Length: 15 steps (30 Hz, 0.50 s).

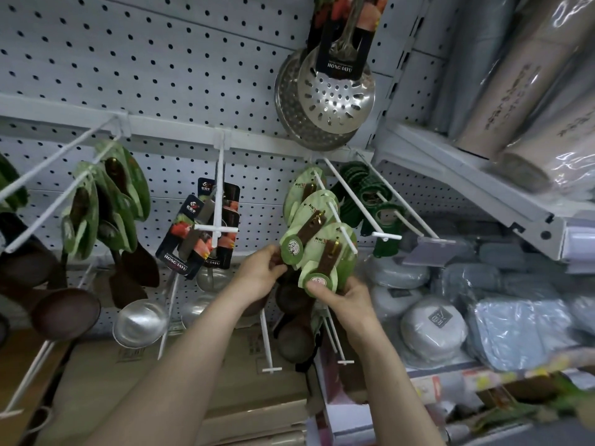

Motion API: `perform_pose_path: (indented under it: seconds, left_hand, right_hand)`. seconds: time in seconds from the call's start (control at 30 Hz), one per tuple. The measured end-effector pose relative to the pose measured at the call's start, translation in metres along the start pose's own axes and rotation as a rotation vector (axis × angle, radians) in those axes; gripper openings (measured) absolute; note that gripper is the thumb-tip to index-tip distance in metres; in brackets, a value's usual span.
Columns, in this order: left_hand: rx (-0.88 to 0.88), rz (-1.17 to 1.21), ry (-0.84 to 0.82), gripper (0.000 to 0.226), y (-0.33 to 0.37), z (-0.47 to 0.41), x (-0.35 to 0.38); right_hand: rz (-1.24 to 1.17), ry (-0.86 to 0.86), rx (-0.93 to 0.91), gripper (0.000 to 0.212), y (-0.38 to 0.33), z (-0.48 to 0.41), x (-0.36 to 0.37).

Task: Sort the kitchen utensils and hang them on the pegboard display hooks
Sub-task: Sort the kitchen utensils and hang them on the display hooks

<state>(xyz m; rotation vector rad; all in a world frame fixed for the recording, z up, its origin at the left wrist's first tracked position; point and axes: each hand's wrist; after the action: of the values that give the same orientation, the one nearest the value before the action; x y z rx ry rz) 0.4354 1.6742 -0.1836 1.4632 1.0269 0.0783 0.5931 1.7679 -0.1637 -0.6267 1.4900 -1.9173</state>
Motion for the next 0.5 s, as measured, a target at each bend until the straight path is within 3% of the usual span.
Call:
perform_pose_path:
  seconds: [0.3,0.5]
  left_hand:
    - [-0.016,0.177,-0.093,0.023,-0.005,0.018,-0.004]
    - [-0.052,0.275,0.014,0.016,0.002,0.017,0.011]
  right_hand:
    - [-0.002,-0.110,0.037,0.025,0.008,0.006,-0.016]
    - [0.023,-0.182,0.064,0.020,0.008,0.006,-0.019]
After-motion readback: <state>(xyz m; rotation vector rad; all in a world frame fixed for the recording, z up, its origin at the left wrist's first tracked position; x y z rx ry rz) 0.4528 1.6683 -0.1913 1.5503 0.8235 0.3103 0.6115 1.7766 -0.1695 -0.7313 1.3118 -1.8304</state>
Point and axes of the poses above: each hand's wrist, its own z-axis away from the middle knuckle, its own x-axis out of the palm, y = z × x, and after that the axes turned 12 degrees about x, right-handed
